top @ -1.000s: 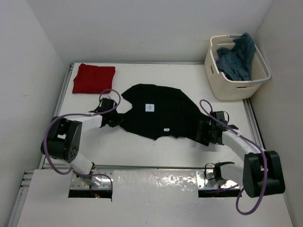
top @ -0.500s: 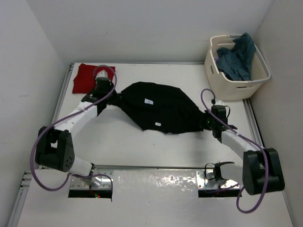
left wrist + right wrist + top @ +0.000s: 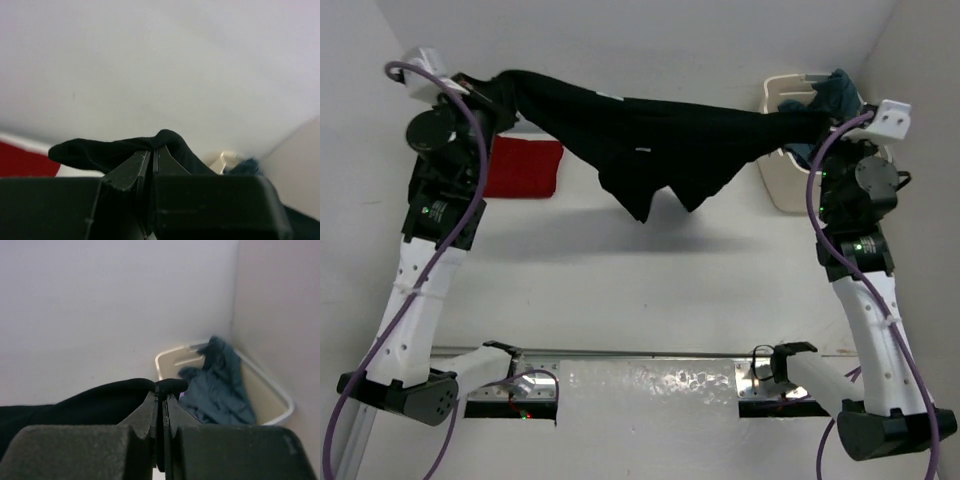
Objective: Fold and stack the t-shirts
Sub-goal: Flatten out the tshirt
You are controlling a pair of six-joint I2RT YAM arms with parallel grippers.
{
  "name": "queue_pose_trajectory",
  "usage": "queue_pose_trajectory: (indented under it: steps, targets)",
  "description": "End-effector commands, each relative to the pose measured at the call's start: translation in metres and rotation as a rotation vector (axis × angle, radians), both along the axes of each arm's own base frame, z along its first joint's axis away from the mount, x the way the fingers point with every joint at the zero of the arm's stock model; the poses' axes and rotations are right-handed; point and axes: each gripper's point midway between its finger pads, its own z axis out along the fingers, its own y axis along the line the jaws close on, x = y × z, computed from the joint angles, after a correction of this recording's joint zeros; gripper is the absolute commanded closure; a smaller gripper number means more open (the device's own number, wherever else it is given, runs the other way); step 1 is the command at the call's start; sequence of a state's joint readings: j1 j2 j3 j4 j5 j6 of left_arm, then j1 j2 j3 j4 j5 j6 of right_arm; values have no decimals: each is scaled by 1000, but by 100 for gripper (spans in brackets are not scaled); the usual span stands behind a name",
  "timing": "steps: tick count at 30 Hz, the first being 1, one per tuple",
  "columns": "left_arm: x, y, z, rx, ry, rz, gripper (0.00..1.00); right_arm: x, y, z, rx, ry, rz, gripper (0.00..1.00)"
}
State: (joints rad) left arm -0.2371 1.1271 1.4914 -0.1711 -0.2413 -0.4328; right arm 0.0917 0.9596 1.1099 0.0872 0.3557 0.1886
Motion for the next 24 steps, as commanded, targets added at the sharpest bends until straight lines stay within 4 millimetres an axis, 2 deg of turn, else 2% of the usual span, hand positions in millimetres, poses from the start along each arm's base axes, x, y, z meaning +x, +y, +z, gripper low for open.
queue_pose_trajectory:
  steps: [1,2,3,4,5,6,7,8,9,10,11,12,13,14,15,16,17,18,19,20,21,22,23,24]
  targets:
    - [-20,10,50,35,-115,36,100,-27,-16,53,-105,-49,-70,100]
    - [-22,11,54,36,-118,38,100,-30,-15,64,-114,-69,-64,100]
    - [-24,12,60,41,-125,41,100,-29,-11,65,-127,-51,-46,100]
    - [-17,11,57,48,-109,48,100,-33,-10,77,-131,-56,-36,100]
    - [-12,13,55,45,-96,60,100,-21,-8,72,-141,-21,-26,100]
    - [1,9,50,56,-74,59,100,-15,-6,71,-146,-1,-20,100]
    - [9,8,47,58,-60,58,100,-12,-5,77,-146,7,-15,100]
    - [19,1,43,70,-47,26,100,-2,-2,73,-152,27,3,100]
    - [40,-6,33,80,-17,6,100,20,3,57,-156,81,23,100]
    - [52,-5,29,81,-5,3,100,31,10,56,-162,95,64,100]
    - [65,-14,22,97,8,-59,100,43,14,50,-164,115,81,100]
    - [93,-16,13,99,33,-108,100,67,17,40,-160,151,97,100]
    - [108,-8,12,89,41,-87,100,80,18,37,-160,165,98,100]
    - [134,-20,10,90,44,-182,100,91,15,38,-150,165,105,100]
    - [148,-20,9,80,52,-211,100,103,12,39,-134,164,103,100]
    - [159,-9,14,76,41,-213,100,123,11,52,-123,140,112,100]
    - [152,-13,52,87,-44,-262,100,132,9,62,-105,117,123,100]
    - [179,-6,36,68,-16,-259,100,144,9,87,-106,64,121,100]
    - [180,-5,46,68,-47,-265,100,147,9,97,-116,48,126,100]
    - [176,-9,64,76,-112,-296,100,148,9,112,-111,21,126,100]
    - [171,4,75,51,-142,-291,100,137,10,147,-117,-59,127,100]
    - [166,7,81,43,-167,-299,100,140,11,150,-119,-59,128,100]
    - [154,8,91,42,-216,-319,100,132,10,161,-120,-87,125,100]
    - [148,20,96,20,-229,-312,100,130,10,157,-128,-80,127,100]
